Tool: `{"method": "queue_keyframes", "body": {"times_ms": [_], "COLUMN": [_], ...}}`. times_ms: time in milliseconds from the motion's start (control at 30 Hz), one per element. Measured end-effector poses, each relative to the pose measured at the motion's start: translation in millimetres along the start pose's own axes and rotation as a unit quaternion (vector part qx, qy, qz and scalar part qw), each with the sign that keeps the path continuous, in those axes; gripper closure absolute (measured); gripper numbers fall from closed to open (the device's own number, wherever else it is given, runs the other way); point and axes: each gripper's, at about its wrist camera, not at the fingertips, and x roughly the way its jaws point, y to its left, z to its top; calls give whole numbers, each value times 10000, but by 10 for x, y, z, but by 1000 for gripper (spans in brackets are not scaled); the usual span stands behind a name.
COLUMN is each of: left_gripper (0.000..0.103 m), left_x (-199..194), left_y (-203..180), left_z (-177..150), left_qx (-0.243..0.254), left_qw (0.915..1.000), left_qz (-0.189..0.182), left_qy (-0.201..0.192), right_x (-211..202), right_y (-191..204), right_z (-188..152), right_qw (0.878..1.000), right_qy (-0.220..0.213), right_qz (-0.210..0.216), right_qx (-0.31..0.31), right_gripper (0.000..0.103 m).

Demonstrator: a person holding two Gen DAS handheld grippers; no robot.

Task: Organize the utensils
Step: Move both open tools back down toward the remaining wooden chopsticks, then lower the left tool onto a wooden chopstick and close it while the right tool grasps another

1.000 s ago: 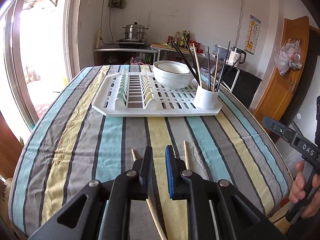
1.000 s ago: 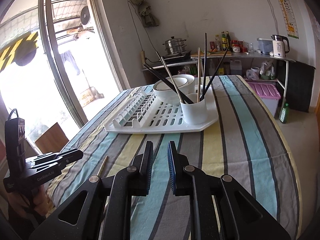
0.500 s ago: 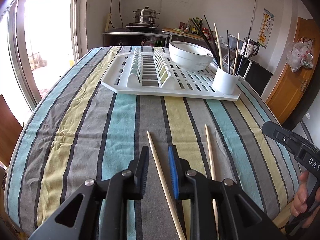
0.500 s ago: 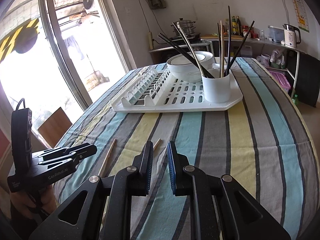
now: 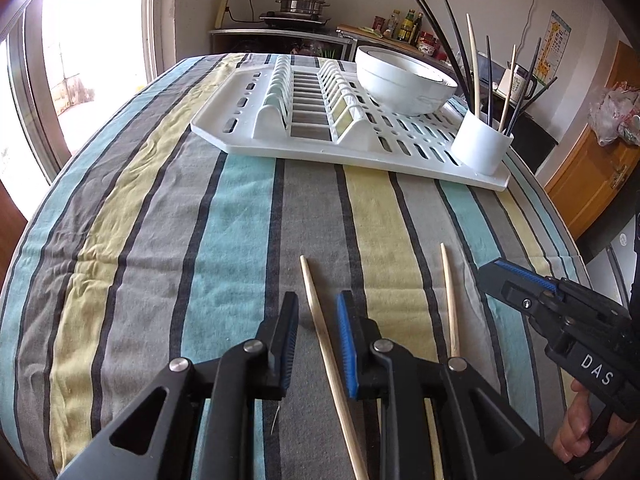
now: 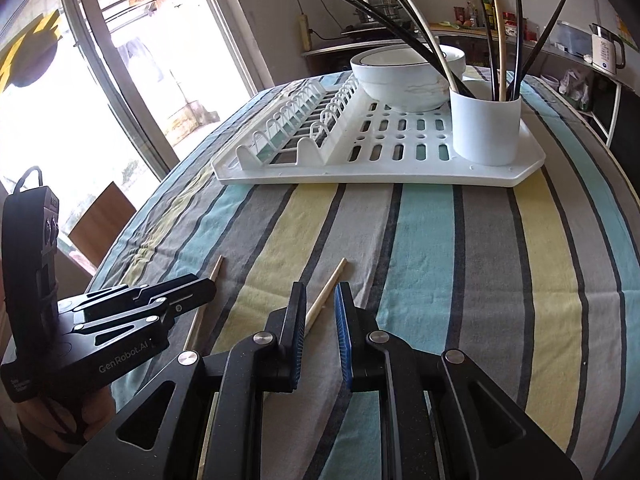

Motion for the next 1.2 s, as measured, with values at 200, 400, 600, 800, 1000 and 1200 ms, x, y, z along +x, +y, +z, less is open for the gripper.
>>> {"method": "queue_keyframes", "body": {"times_ms": [200, 400, 600, 800, 1000, 1200], "left_gripper": [92, 96, 96, 96, 97, 98], "left_x": [31, 43, 67, 67, 82, 4], "left_y": [-6, 29, -6, 6, -18, -106], "left_z": [15, 35, 58, 68, 101, 149], "left_qx": [159, 220, 353, 372, 407, 477], "left_qw": [9997, 9996, 9992, 9992, 9992, 9987], "left_qz": [134, 113, 171, 121, 33, -148], "left_qy": [-97, -98, -80, -42, 21, -59], "right_x": [206, 311, 345, 344, 247, 4], "right_y": [29, 91, 212, 181, 131, 40], "right_z": [24, 54, 81, 99, 115, 186], "right_qw": [9997, 9989, 9955, 9954, 9972, 9987], "right_qy": [217, 286, 386, 428, 332, 44], "right_qz": [-123, -325, -682, -676, -483, -345], "right_qx": [-44, -179, -526, -535, -456, -360], "right_gripper": [88, 88, 90, 95, 97, 97]}}
